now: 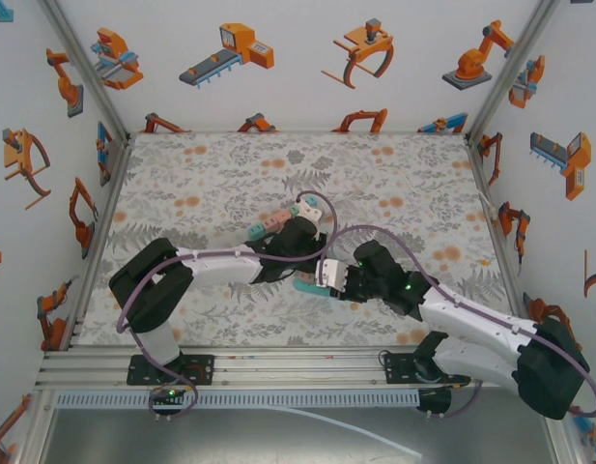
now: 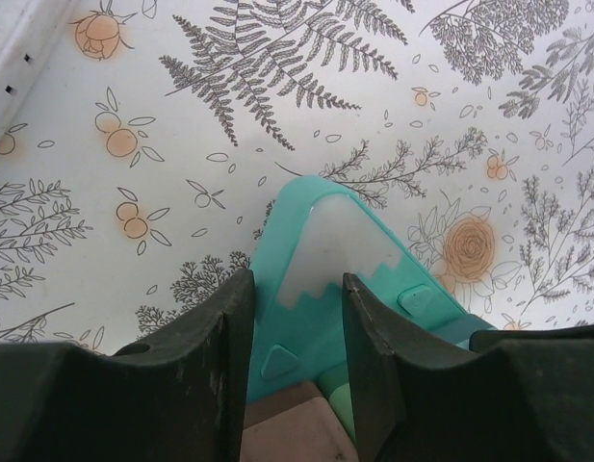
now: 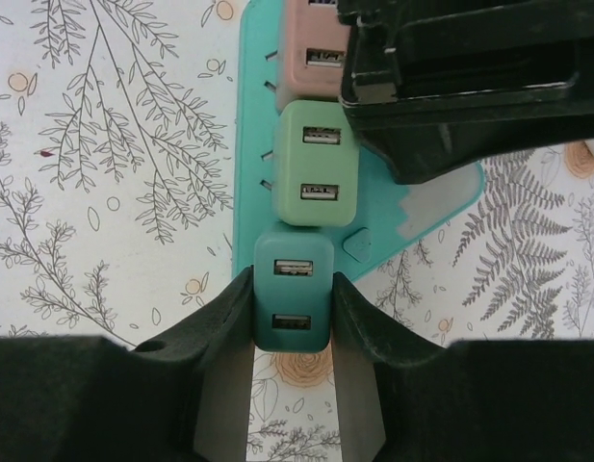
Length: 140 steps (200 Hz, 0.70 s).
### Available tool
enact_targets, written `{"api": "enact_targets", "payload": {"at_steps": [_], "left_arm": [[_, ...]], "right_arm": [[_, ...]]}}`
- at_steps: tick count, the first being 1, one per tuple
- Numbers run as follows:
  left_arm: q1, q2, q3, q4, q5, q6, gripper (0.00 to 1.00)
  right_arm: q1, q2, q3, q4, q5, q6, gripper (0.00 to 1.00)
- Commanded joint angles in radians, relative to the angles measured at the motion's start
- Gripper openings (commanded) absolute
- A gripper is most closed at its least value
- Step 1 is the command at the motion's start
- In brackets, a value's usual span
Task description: Pull the plug off the socket
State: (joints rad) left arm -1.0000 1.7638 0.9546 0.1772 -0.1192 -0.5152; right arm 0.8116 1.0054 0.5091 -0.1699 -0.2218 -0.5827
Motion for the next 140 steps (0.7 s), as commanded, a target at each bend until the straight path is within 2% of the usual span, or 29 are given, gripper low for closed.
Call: {"api": "enact_targets", "payload": {"at_steps": [1, 21, 42, 62, 106, 140], "left_arm": [[0.021, 0.162, -0.141, -0.379, -0.218, 0.041, 0.39], [0.02, 0.172, -0.137, -0.39, -0.218, 0.037, 0.39], [0.02, 0.155, -0.148, -0.38, -0.22, 0.031, 0.4], [0.02, 0.129, -0.142, -0.393, -0.214, 0.036, 0.42], [0.024, 0.017, -0.078, -0.425, -0.189, 0.042, 0.49], [0.044, -0.072, -0.009, -0.446, -0.165, 0.052, 0.53]], "right_arm": [[0.02, -0.063, 0.051, 0.149, -0.083, 0.133, 0.0], [0.019, -0.054, 0.028, 0.19, -0.084, 0.178, 0.0], [0.02, -0.049, 0.018, 0.153, -0.095, 0.116, 0.0], [0.02, -0.09, 0.014, 0.155, -0.105, 0.123, 0.0], [0.015, -0.203, 0.038, 0.168, -0.077, 0.214, 0.01], [0.011, -0.267, 0.039, 0.226, -0.052, 0.362, 0.0]]}}
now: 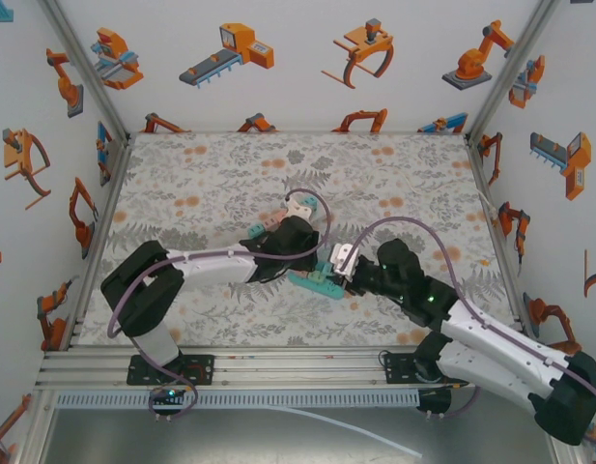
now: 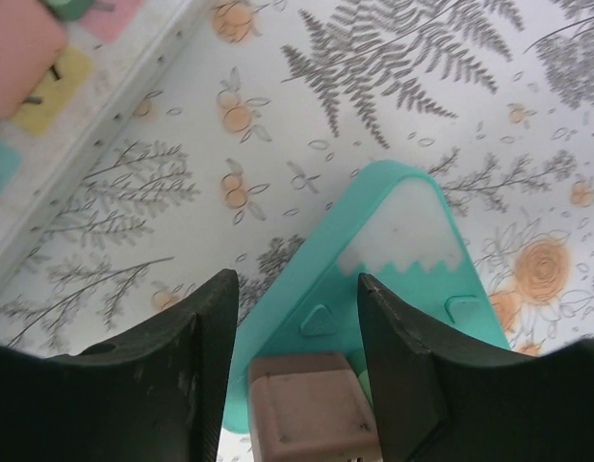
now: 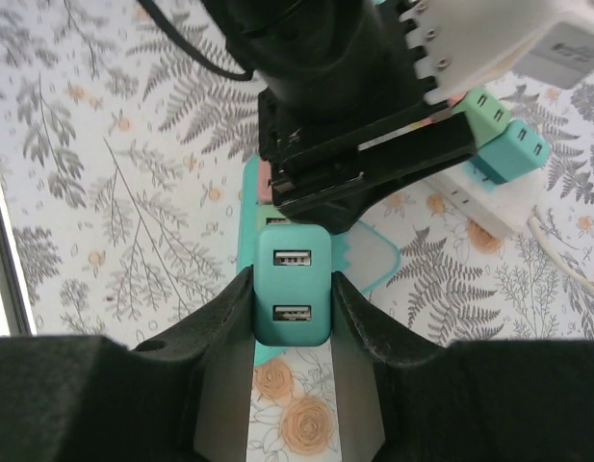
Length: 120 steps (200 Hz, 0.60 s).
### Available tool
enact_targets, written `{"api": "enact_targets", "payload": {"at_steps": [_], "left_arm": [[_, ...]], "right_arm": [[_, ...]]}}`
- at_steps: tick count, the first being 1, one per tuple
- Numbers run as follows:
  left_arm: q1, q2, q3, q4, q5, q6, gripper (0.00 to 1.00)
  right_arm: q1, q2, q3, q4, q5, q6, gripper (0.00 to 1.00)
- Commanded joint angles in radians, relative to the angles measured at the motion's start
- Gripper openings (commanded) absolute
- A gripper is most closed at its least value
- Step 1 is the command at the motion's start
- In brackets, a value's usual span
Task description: Pull the plug off the socket
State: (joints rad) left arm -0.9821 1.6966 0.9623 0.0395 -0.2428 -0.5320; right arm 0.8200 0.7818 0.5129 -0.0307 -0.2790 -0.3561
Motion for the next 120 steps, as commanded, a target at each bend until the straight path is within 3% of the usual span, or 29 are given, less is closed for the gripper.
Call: {"api": "enact_targets", "payload": {"at_steps": [1, 28, 57, 96, 120], "left_arm": [[0.027, -0.008, -0.015, -0.308, -0.04, 0.069, 0.54], [0.059, -0.095, 0.027, -0.3, 0.003, 0.076, 0.58], [0.077, -0.188, 0.063, -0.283, 0.068, 0.124, 0.63], [0.076, -0.375, 0.039, -0.22, 0.218, 0.204, 0.66], [0.07, -0.524, -0.008, -0.188, 0.349, 0.282, 0.67]], "right_arm": [[0.002, -0.045, 0.035, 0.089, 0.005, 0.137, 0.0], [-0.017, -0.075, 0.036, 0.147, 0.071, 0.335, 0.0], [-0.11, -0.064, 0.045, 0.195, 0.083, 0.599, 0.0], [-0.385, -0.031, 0.039, 0.177, 0.049, 1.037, 0.0], [-0.545, 0.033, 0.017, 0.158, -0.027, 1.196, 0.0]]}}
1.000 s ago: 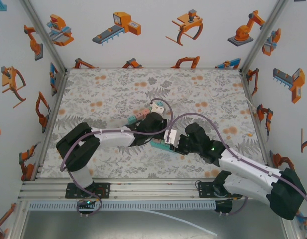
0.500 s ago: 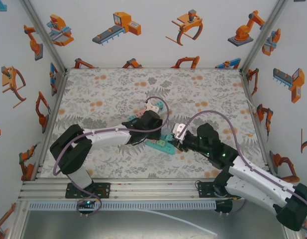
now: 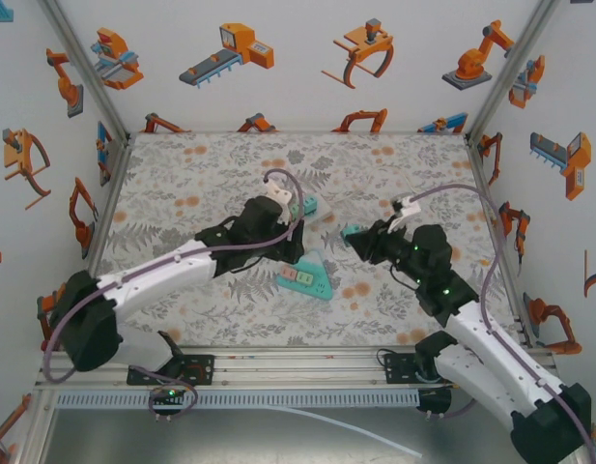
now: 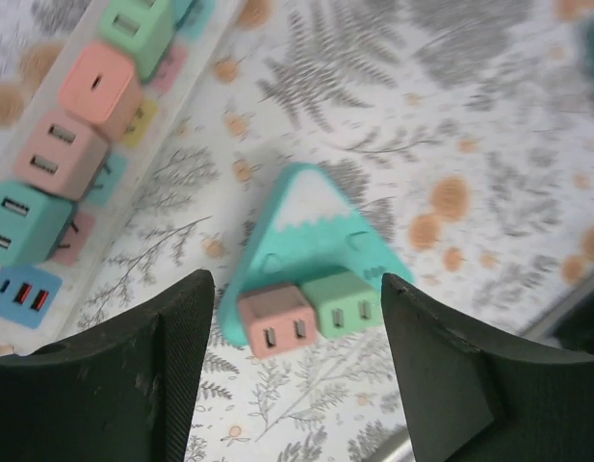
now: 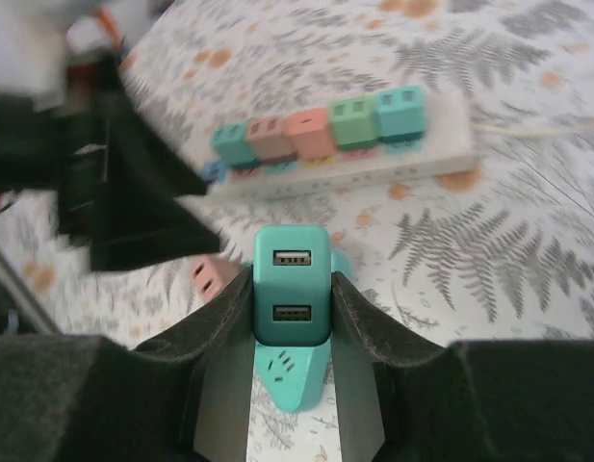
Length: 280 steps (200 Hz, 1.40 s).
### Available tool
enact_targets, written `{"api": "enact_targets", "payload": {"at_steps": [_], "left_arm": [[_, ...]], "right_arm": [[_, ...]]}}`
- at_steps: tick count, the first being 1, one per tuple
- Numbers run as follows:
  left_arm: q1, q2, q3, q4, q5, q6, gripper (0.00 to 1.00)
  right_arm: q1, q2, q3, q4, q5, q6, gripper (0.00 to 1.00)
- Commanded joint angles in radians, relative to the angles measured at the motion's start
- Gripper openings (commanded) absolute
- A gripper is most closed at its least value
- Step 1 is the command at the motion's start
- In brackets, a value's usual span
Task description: Pull the plug off the socket
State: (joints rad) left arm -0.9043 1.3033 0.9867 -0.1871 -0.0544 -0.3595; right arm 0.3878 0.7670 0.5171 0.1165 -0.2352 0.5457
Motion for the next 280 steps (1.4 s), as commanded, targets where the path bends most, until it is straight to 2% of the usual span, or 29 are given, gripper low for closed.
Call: {"api": "enact_targets", "payload": {"at_steps": [1, 45, 74, 102, 161, 202, 247, 267, 280], "left_arm": [[-0.007, -0.137, -0.034, 0.039, 0.163, 0.111, 0.67], [-0.018, -0.362, -0.06, -0.026, 0.306, 0.244, 0.71], [-0.028, -0.472, -0.095, -0.084, 0.368, 0.35, 0.79], [-0.028, -0.538, -0.137, -0.107, 0.357, 0.375, 0.84], [-0.03, -0.521, -0.168, -0.111, 0.285, 0.365, 0.92], [-0.03, -0.471, -0.151, -0.16, 0.147, 0.347, 0.94], [-0.03, -0.454, -0.168, -0.15, 0.09, 0.305, 0.95], [-0.03, -0.437, -0.166, -0.148, 0.053, 0.268, 1.0], [-0.028, -0.42, -0.166, -0.138, 0.041, 0.248, 0.97]], "right_arm": [[-0.118, 0.049, 0.011, 0.012, -0.075, 0.3, 0.0], [-0.262, 0.209, -0.123, 0.178, -0.164, 0.487, 0.0], [-0.28, 0.347, -0.173, 0.268, -0.195, 0.491, 0.0], [-0.282, 0.473, -0.207, 0.358, -0.214, 0.478, 0.0], [-0.283, 0.621, -0.22, 0.384, -0.183, 0.469, 0.41], [-0.284, 0.558, -0.247, 0.347, -0.128, 0.467, 0.61], [-0.283, 0.363, -0.221, 0.149, -0.066, 0.437, 0.69], [-0.276, 0.215, -0.172, -0.001, -0.035, 0.356, 0.69], [-0.253, 0.122, -0.132, -0.093, -0.005, 0.29, 0.69]]}}
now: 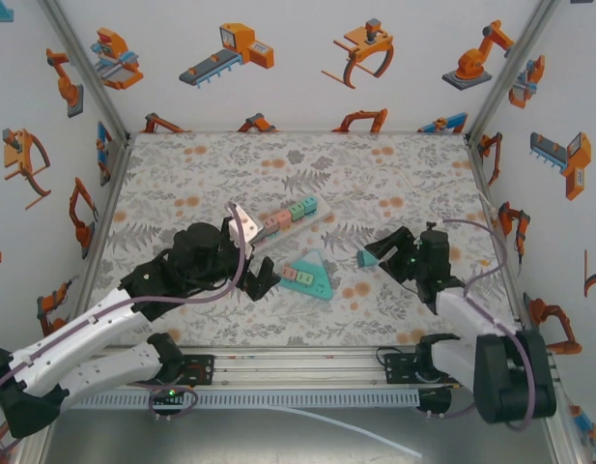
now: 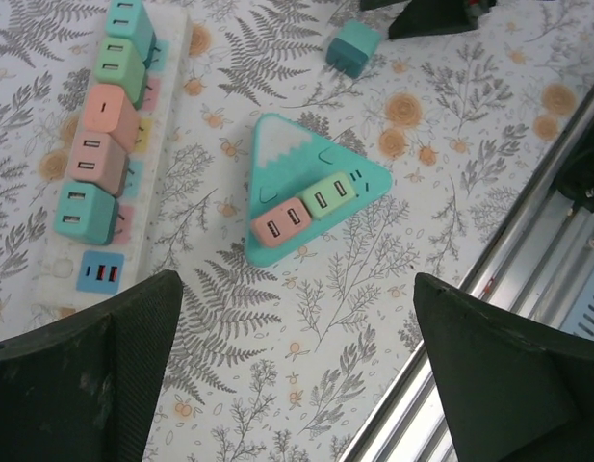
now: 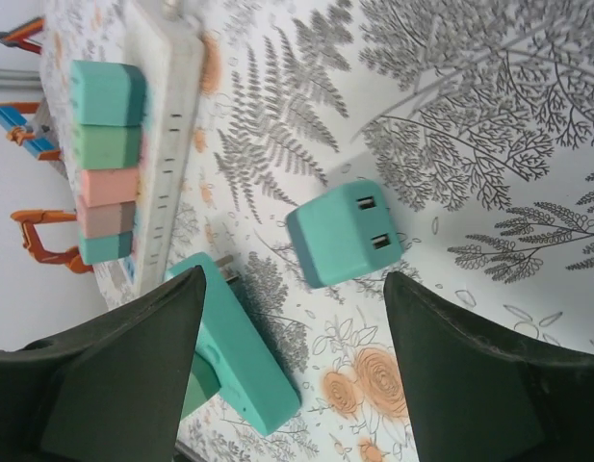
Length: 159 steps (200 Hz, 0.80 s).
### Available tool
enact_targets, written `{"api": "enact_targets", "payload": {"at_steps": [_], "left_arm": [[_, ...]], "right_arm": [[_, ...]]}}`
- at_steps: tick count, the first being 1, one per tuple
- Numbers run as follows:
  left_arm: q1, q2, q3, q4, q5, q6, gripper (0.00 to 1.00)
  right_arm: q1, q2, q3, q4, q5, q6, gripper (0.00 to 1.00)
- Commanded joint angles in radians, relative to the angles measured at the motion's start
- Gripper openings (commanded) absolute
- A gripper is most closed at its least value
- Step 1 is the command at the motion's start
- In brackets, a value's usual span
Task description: Pull the plug off the socket
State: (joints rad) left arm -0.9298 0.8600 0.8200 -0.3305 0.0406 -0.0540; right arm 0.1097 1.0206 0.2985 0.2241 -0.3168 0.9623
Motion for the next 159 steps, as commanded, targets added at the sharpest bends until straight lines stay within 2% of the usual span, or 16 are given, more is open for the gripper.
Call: {"api": "enact_targets", "payload": {"at_steps": [1, 23, 60, 89, 121, 137, 159], "left_arm": [[-0.003, 0.025, 0.001, 0.006, -0.055, -0.059, 0.97], [-0.001, 0.063, 0.001, 0.044, -0.077, -0.098, 0.97], [0.036, 0.153, 0.02, 0.087, -0.184, -0.306, 0.97], [0.101, 0.252, 0.078, 0.022, -0.199, -0.434, 0.97], [0.121, 0.367, 0.12, 0.029, -0.154, -0.448, 0.97], [0.132, 0.423, 0.134, 0.061, -0.113, -0.459, 0.97], [0.158, 0.498, 0.155, 0.099, -0.045, -0.48, 0.98]], "right_arm": [[0.028, -0.139, 0.089, -0.208, 0.08, -0.132, 0.69], [0.13, -0.253, 0.16, -0.287, 0.111, -0.286, 0.69], [0.436, -0.298, 0.257, -0.328, 0.238, -0.647, 0.67], [0.66, -0.21, 0.301, -0.31, 0.311, -0.91, 0.66], [0.861, -0.069, 0.314, -0.266, 0.278, -1.206, 0.68], [0.92, 0.004, 0.315, -0.251, 0.286, -1.31, 0.69], [0.934, 0.085, 0.317, -0.222, 0.309, -1.366, 0.69]]}}
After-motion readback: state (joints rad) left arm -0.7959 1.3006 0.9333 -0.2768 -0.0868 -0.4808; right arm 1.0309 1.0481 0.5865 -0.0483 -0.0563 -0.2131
